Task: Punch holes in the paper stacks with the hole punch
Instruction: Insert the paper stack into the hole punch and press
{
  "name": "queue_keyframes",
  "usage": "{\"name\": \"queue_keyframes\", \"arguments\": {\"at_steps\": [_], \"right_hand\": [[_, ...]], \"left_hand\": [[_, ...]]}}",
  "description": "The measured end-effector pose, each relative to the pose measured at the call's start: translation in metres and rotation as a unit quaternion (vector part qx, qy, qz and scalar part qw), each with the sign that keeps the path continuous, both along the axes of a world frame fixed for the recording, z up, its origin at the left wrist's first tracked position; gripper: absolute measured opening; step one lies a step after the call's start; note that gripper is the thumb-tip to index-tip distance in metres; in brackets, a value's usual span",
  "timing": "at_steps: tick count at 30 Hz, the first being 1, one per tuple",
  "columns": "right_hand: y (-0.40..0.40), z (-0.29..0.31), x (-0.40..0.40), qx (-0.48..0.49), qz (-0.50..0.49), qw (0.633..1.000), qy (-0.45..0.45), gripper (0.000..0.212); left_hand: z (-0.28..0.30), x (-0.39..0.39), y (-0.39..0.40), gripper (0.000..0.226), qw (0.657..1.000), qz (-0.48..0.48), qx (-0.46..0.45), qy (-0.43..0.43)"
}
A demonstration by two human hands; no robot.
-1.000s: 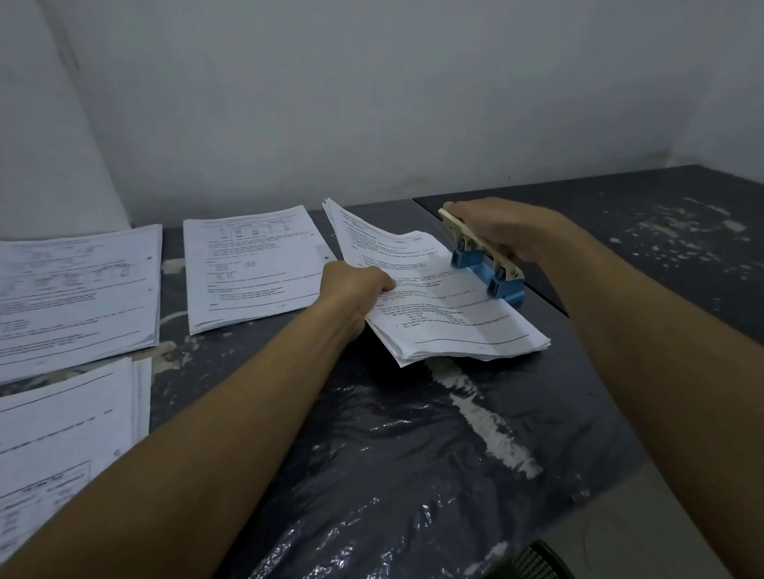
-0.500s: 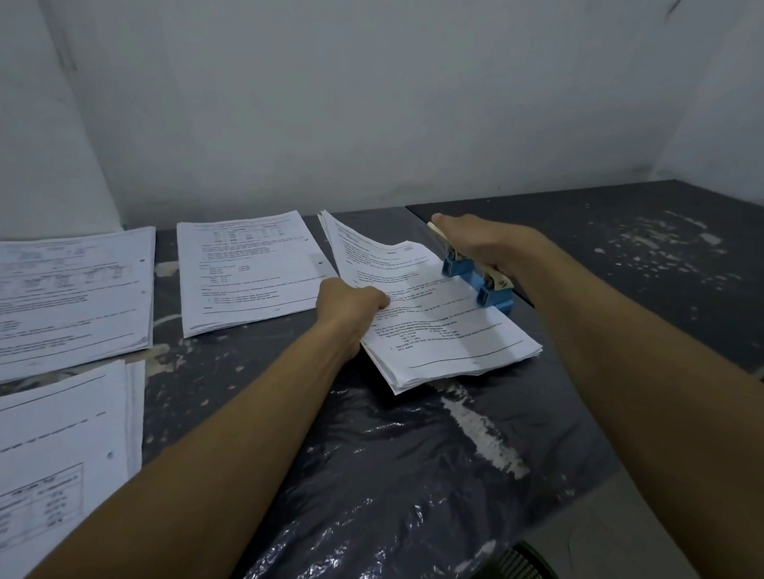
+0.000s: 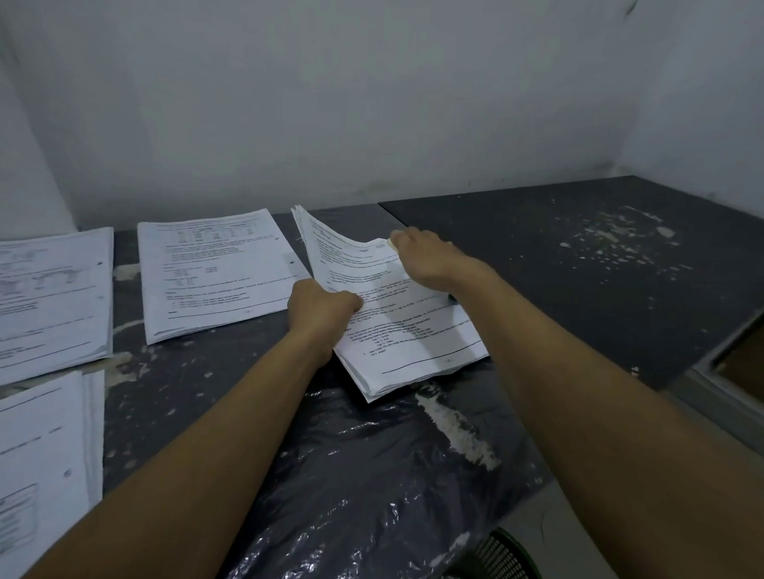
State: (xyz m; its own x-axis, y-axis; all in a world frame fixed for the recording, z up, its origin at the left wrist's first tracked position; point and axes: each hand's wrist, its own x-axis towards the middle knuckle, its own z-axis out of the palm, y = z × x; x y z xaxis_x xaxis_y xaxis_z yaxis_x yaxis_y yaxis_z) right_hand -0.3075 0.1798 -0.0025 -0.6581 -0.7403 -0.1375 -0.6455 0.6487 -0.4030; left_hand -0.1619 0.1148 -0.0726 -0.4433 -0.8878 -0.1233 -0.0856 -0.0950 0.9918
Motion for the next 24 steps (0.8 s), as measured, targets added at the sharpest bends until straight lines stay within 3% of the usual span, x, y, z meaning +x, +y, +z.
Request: {"name": "queue_keyframes", "arguments": {"at_steps": [6, 24], "right_hand": [[0.0, -0.006, 0.0, 0.013, 0.021, 0.999, 0.033, 0.057], [0.01, -0.005, 0.011, -0.015, 0.0, 0.995, 0.1, 0.053]], "left_hand": [[-0.004, 0.003, 0.0, 0.022, 0.999, 0.0, -0.031, -0.009], [-0.004, 0.004, 0.004, 0.02, 0.996, -0.005, -0.086, -0.033]]}}
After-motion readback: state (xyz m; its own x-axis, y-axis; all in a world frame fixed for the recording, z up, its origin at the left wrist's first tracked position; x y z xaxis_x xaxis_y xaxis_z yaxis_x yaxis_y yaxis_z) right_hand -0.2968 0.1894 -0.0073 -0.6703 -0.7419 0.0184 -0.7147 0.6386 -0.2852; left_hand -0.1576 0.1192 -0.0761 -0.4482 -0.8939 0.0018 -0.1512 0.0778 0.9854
